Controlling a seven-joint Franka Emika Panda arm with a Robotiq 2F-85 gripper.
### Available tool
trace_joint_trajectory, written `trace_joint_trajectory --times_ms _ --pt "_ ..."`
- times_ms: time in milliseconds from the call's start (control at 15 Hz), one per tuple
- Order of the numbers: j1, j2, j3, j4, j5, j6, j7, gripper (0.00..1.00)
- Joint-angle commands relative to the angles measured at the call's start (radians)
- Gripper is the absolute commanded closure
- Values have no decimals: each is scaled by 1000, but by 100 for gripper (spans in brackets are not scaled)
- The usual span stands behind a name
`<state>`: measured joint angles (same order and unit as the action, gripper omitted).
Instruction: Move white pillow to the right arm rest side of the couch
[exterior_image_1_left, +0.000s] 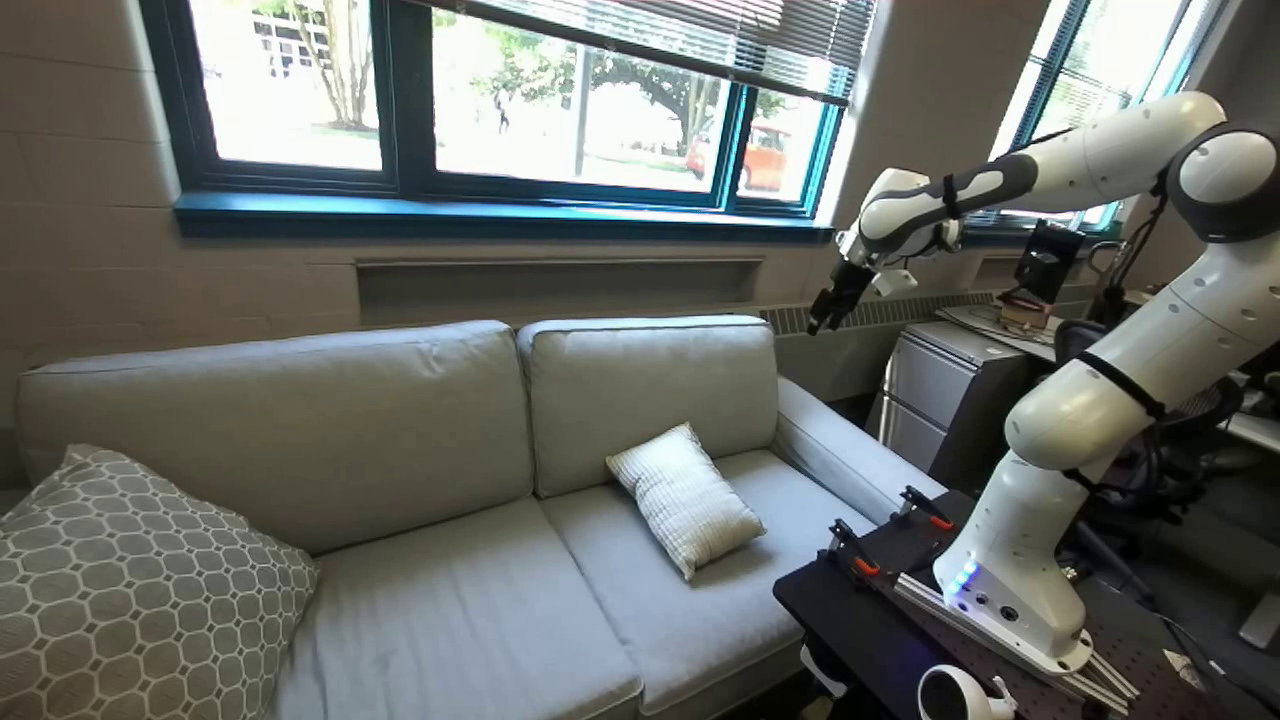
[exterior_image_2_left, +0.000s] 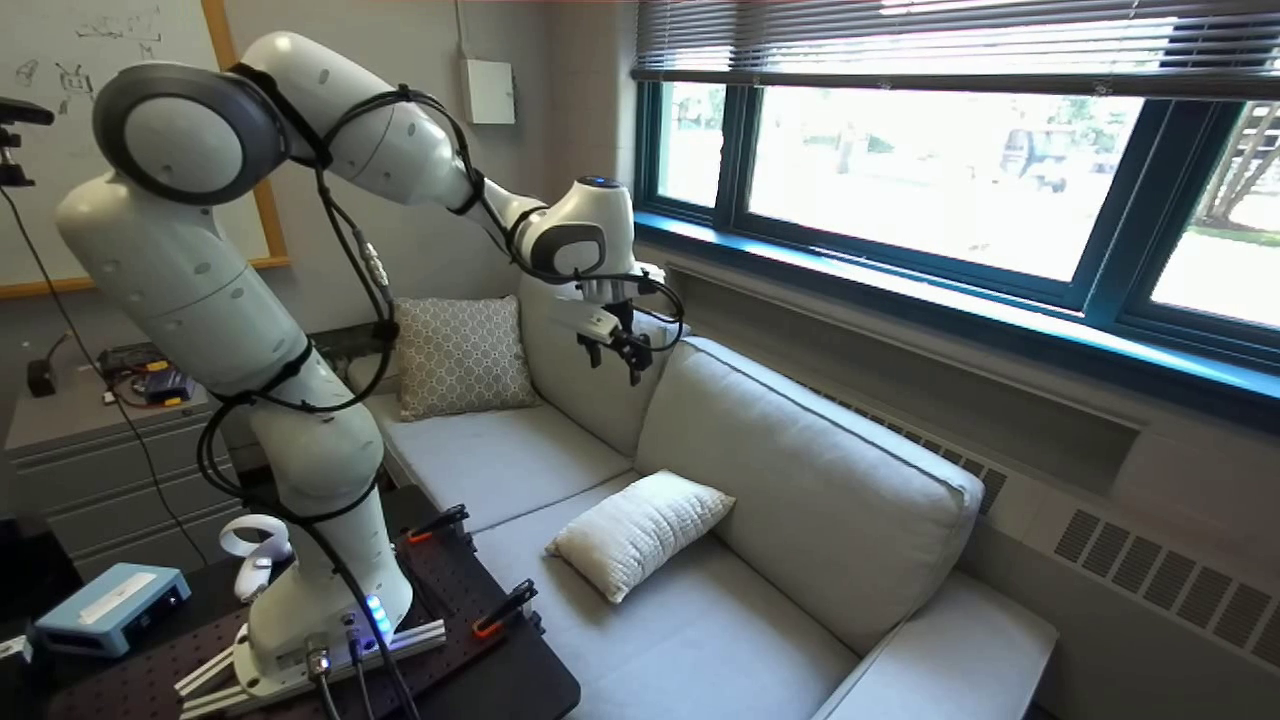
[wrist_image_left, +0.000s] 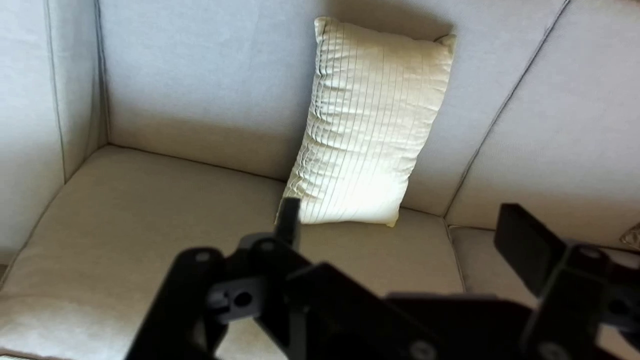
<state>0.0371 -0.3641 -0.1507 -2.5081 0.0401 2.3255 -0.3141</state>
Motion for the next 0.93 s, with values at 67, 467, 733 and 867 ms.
trace_joint_trajectory --times_ms 67,467,733,867 --pt "-15 155 63 32 6 163 147 0" --pt "6 526 150 153 23 360 386 0" --pt "27 735 178 295 26 307 450 0" --pt "28 700 172 234 8 353 438 0"
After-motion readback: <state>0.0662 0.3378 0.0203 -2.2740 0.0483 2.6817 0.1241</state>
